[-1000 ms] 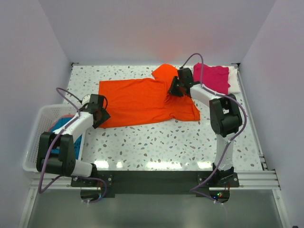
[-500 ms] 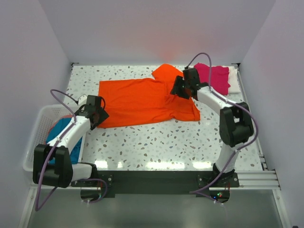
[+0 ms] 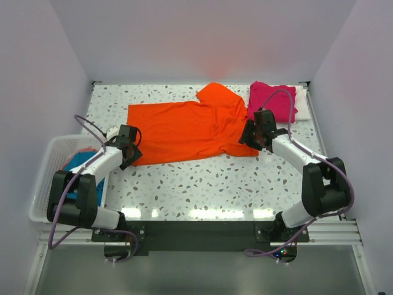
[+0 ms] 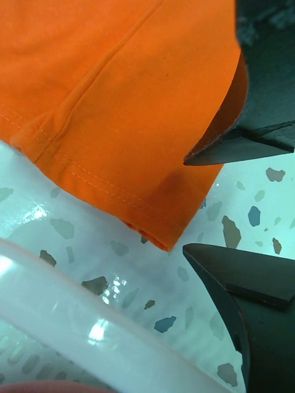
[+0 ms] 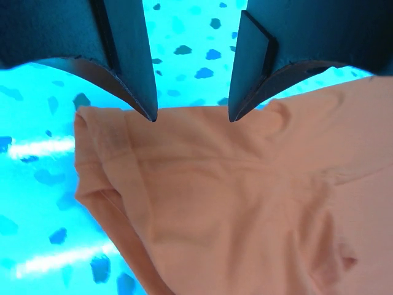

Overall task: Fold and stack the t-shirts
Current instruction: Fold the tshirt

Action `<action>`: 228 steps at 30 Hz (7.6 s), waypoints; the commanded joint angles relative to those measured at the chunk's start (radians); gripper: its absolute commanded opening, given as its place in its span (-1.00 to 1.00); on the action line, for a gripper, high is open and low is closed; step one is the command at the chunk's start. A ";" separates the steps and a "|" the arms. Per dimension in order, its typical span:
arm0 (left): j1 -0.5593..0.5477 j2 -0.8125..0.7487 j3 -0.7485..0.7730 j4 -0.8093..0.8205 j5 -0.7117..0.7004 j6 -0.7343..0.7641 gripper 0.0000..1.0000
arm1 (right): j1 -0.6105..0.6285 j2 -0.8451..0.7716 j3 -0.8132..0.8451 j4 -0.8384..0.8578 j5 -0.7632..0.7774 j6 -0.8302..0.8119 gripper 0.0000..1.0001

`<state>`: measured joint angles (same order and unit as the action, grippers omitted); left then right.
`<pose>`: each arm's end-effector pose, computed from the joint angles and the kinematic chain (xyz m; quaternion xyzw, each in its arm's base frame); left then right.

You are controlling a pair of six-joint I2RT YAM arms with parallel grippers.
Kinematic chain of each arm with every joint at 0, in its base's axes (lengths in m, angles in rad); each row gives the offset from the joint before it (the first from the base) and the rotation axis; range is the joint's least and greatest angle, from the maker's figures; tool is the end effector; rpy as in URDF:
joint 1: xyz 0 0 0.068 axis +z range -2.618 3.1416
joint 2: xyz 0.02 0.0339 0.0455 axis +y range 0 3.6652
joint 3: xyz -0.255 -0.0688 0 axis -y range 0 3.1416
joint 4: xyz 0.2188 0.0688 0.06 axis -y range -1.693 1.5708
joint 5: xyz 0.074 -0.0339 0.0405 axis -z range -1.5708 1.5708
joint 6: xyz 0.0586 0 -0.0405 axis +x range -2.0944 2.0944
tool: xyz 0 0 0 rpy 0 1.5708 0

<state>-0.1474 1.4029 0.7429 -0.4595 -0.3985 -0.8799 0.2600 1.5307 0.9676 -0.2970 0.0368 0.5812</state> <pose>0.2436 -0.0132 0.1630 -0.3835 0.8761 0.0603 0.2858 0.3033 0.0785 0.2018 0.1562 0.9243 0.1263 0.3246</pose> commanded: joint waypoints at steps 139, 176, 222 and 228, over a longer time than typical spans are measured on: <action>-0.024 -0.376 0.053 -0.136 0.086 0.044 0.37 | -0.200 -0.581 -0.238 -0.173 -0.075 -0.067 0.39; 0.103 0.737 0.852 -0.077 -0.099 0.179 -0.03 | -0.065 0.864 1.063 -0.079 0.031 -0.443 -0.03; 0.147 0.737 0.898 -0.045 -0.048 0.182 0.11 | -0.067 0.734 0.984 -0.045 -0.011 -0.362 -1.00; 0.147 0.780 0.920 -0.050 -0.039 0.180 -0.03 | -0.067 0.720 0.964 -0.042 -0.020 -0.357 -1.00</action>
<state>-0.0086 2.1590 1.6226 -0.5133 -0.4332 -0.6952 0.1944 2.3230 1.9400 -0.3801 0.0319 0.2100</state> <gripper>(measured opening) 0.502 0.009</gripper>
